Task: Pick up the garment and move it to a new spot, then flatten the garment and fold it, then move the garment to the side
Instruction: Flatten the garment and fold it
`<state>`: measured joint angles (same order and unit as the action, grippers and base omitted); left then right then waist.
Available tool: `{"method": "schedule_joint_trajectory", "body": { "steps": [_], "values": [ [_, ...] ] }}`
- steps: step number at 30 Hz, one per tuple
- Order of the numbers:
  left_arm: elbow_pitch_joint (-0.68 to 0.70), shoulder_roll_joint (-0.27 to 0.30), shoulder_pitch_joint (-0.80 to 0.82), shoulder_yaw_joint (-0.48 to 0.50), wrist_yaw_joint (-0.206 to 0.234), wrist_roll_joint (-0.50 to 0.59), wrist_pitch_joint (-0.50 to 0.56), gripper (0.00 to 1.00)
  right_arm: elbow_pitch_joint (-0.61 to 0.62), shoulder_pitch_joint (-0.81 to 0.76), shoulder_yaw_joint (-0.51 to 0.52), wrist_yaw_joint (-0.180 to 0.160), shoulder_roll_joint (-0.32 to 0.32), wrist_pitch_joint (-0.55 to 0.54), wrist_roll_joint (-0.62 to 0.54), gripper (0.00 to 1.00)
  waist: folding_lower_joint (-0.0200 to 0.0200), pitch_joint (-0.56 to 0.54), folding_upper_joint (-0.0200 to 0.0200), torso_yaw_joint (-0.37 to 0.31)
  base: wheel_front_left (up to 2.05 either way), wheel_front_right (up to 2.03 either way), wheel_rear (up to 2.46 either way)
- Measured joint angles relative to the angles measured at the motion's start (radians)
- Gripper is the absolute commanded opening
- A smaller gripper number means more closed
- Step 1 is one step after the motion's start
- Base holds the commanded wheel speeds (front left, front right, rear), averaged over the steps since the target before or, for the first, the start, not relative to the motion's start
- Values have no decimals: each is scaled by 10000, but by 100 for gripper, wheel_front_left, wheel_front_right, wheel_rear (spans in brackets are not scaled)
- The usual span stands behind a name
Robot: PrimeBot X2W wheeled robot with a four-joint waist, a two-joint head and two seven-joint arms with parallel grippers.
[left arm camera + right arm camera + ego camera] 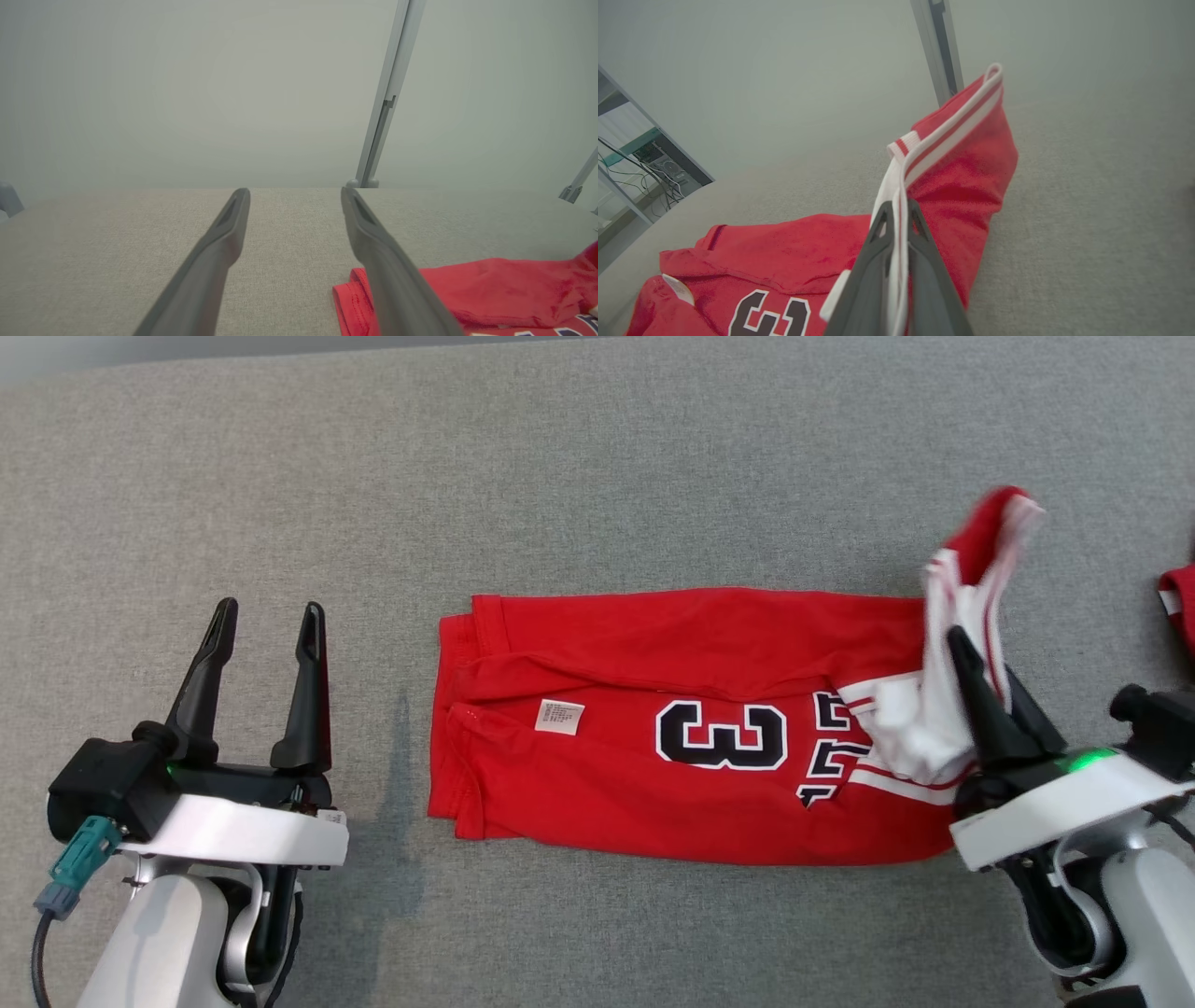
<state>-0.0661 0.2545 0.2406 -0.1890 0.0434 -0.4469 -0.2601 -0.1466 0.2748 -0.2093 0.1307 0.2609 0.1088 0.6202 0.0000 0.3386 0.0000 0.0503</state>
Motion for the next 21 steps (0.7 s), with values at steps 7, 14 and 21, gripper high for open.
{"method": "schedule_joint_trajectory", "body": {
  "steps": [7, 14, 21],
  "values": [
    [-136, -138, 61, -115, -104, 42, 0, 100, 1367, 795, -1962, 0, -1066, -717, 100, 0, -1, -76, 0, 360, 0, 0, 0],
    [-355, -479, 198, -295, -313, 71, 0, 100, 399, 1864, -3705, 0, -1908, -623, 523, 0, 0, -35, 0, 888, 0, 0, 0],
    [-625, -813, 373, -355, -560, 153, 0, 100, -1962, 2697, -4658, 0, -2094, 203, 380, 0, 0, 126, 0, 1378, 0, 0, 0]
  ]
}}
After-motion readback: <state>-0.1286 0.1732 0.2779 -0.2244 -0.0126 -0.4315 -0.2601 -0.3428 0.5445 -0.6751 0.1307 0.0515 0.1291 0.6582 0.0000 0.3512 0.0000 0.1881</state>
